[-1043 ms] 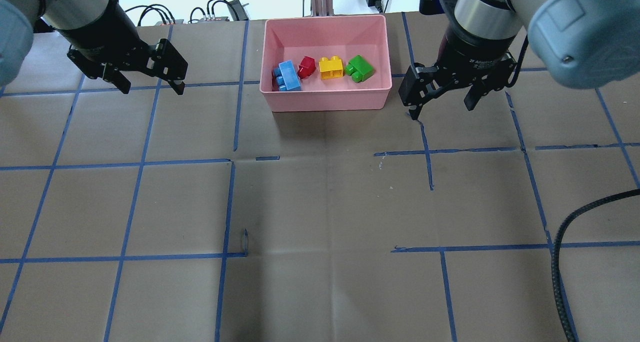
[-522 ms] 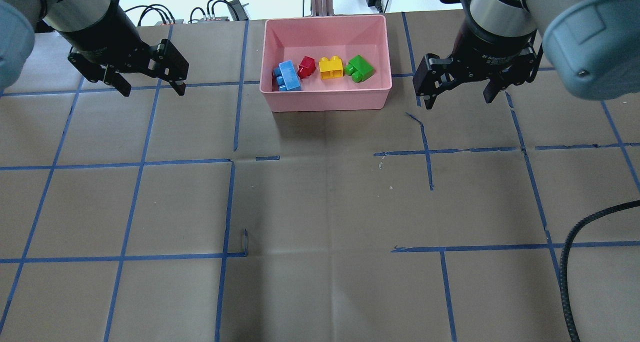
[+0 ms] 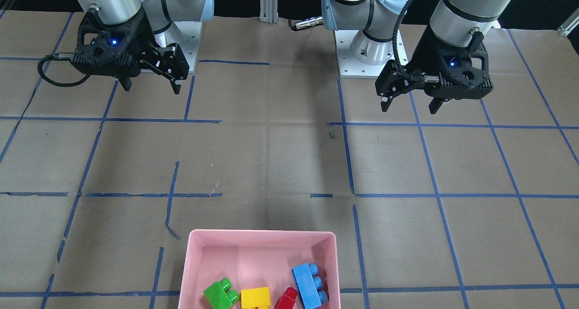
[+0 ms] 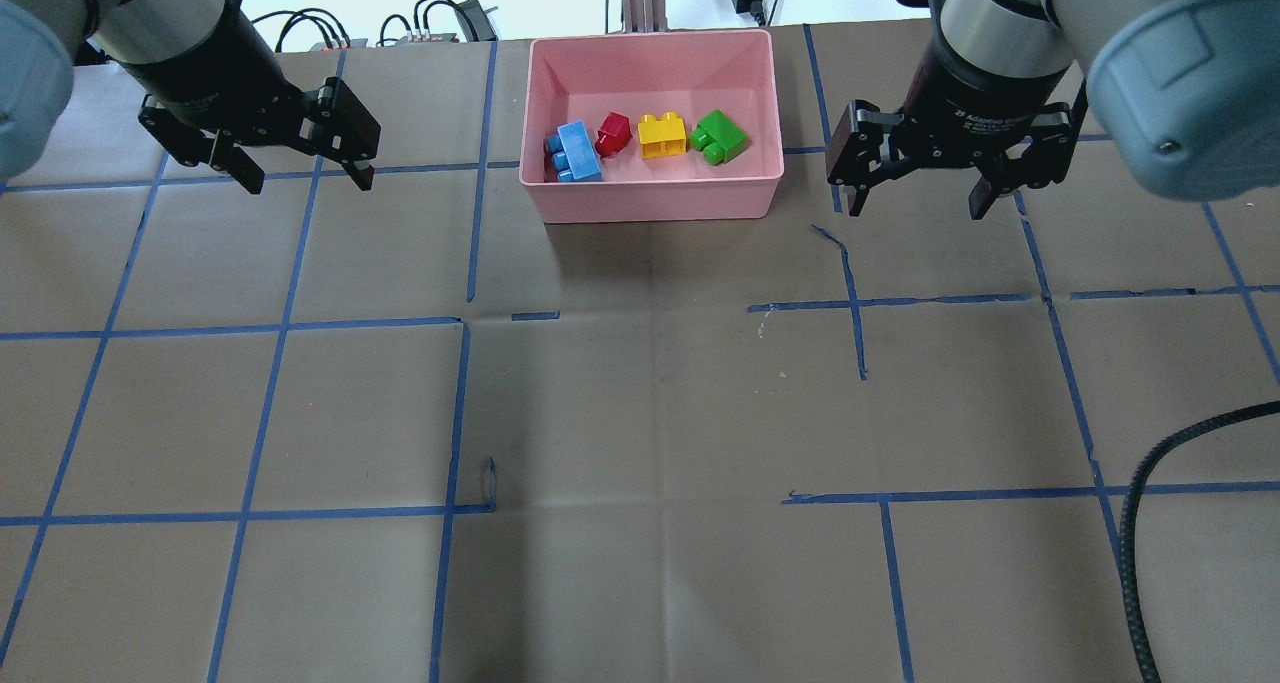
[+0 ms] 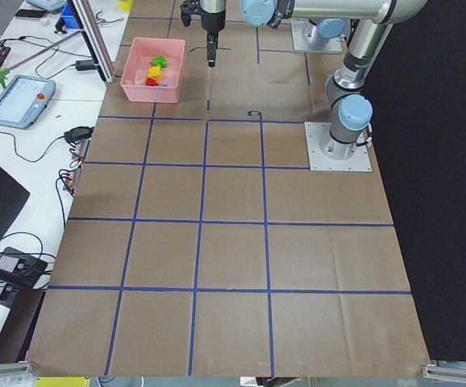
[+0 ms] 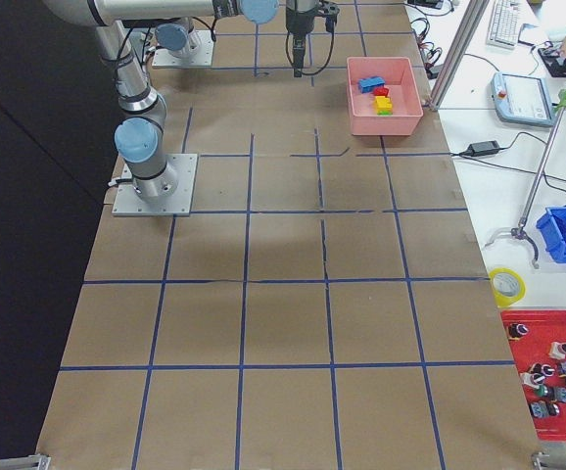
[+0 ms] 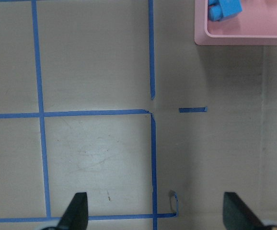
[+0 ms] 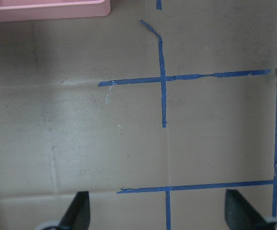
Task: Put all blocks into box
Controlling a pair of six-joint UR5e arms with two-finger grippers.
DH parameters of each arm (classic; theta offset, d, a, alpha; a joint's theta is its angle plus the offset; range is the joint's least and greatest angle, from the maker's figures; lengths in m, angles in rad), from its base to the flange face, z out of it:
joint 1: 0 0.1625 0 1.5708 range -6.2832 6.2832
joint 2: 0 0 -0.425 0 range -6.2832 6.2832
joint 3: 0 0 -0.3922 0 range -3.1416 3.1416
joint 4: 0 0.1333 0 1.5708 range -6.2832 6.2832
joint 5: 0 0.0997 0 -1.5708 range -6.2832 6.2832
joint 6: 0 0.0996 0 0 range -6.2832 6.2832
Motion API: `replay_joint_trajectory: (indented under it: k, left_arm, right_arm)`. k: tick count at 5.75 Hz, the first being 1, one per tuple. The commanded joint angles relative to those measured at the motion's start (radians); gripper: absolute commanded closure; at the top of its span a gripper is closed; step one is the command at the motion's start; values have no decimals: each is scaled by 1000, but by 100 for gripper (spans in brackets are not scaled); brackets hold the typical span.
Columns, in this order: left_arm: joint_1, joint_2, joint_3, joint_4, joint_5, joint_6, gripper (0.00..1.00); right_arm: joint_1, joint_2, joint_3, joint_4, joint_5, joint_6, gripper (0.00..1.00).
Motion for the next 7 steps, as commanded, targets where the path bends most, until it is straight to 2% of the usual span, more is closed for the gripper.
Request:
replay_joint_trajectory:
  k: [1, 7]
  left_arm:
    - [0, -1, 2, -2, 0, -1, 1]
    - [0, -1, 2, 0, -2, 1, 1]
  right_arm:
    - [3, -4, 1, -10, 1, -12, 0]
    - [5, 8, 1, -13, 1, -12, 0]
